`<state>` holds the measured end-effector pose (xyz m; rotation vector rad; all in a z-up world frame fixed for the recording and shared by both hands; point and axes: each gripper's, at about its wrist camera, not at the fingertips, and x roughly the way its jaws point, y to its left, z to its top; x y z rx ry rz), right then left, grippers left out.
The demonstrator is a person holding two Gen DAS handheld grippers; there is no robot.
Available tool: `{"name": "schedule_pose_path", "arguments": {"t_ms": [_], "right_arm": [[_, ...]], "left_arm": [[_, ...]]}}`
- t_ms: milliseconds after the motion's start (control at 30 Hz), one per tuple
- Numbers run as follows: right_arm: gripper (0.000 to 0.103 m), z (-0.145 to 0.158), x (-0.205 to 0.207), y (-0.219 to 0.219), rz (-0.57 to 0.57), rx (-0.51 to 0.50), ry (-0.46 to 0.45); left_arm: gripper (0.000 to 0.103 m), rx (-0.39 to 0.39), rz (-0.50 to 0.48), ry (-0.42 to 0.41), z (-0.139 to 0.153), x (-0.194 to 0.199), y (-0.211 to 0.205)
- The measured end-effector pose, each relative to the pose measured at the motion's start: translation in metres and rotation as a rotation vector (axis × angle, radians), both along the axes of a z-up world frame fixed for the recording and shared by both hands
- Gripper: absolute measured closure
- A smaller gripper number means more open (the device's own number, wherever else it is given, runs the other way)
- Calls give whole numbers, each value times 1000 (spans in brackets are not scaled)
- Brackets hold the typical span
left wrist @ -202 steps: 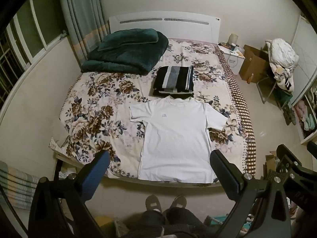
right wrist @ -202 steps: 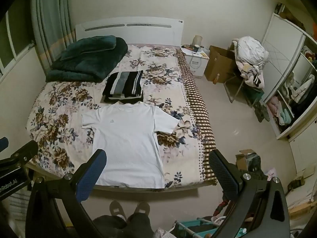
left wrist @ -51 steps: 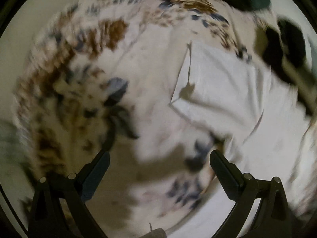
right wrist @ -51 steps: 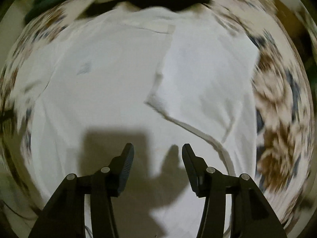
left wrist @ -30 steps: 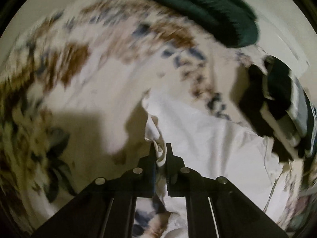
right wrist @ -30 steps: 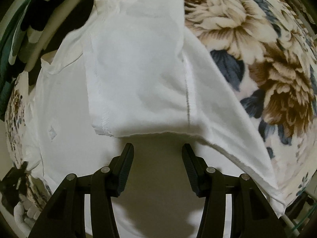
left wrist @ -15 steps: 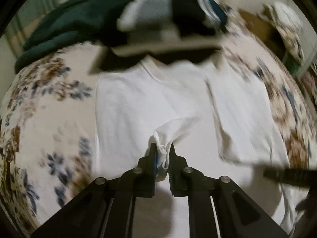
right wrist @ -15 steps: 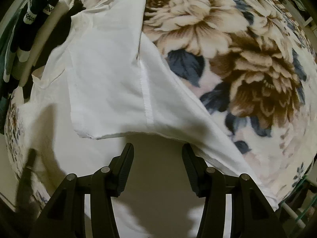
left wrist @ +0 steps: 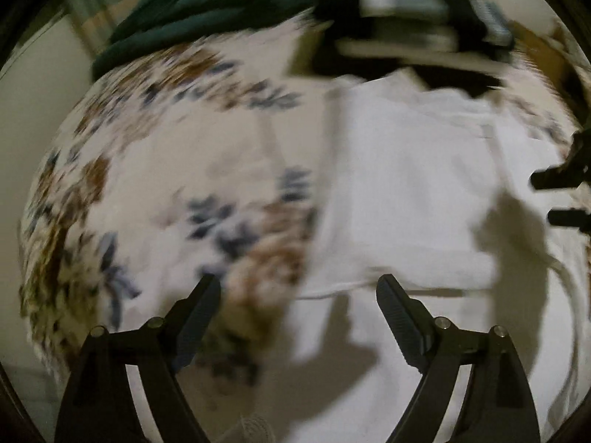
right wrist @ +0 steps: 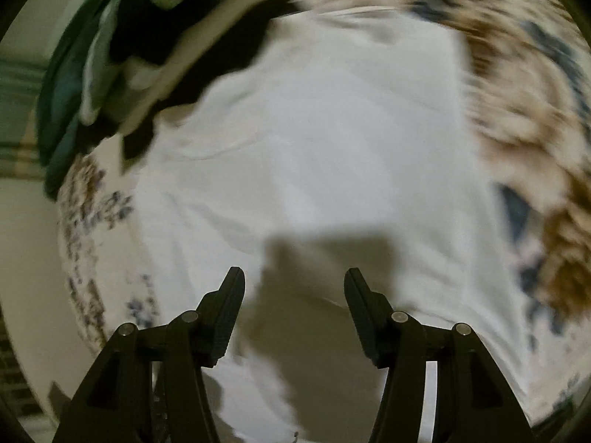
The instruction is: Fold small clothes
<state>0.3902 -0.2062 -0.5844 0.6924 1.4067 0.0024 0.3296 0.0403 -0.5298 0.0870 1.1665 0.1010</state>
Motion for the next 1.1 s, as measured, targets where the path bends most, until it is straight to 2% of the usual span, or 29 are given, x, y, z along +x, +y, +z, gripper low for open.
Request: {"name": "schedule_pose_path", "arguments": {"t_ms": [100, 200, 267, 367, 500, 567, 700, 800, 933, 1000, 1100], "right_arm": [[45, -9, 27, 37, 147, -44, 1], [45, -30, 37, 61, 307, -171, 125], [45, -23, 31, 53, 324, -152, 149], [45, 17, -8, 9, 312, -102, 158], [43, 51, -80, -60, 310, -139, 244], [42, 49, -122, -94, 307, -156, 304], [42, 21, -194, -161, 326, -148, 388], [42, 10, -211, -192, 315, -97, 349], [42, 25, -192, -195, 347, -40, 198], [42, 35, -175, -187, 414, -90, 105], [42, 28, -151, -173, 544, -215, 58]], "left_arm": [[17, 33, 89, 30, -11, 2, 28], [17, 54, 133, 32, -14, -4, 47], [17, 55, 143, 27, -11, -9, 55], [17, 52, 166, 19, 2, -25, 63], [17, 41, 209, 33, 18, -60, 65], [17, 53, 241, 47, 25, -83, 61], [17, 102, 303, 80, 34, -133, 34], [17, 160, 346, 109, 41, -168, -1], [17, 199, 411, 115, 56, -204, -51], [17, 200, 442, 110, 64, -217, -80], [17, 182, 460, 101, 64, -225, -110]]}}
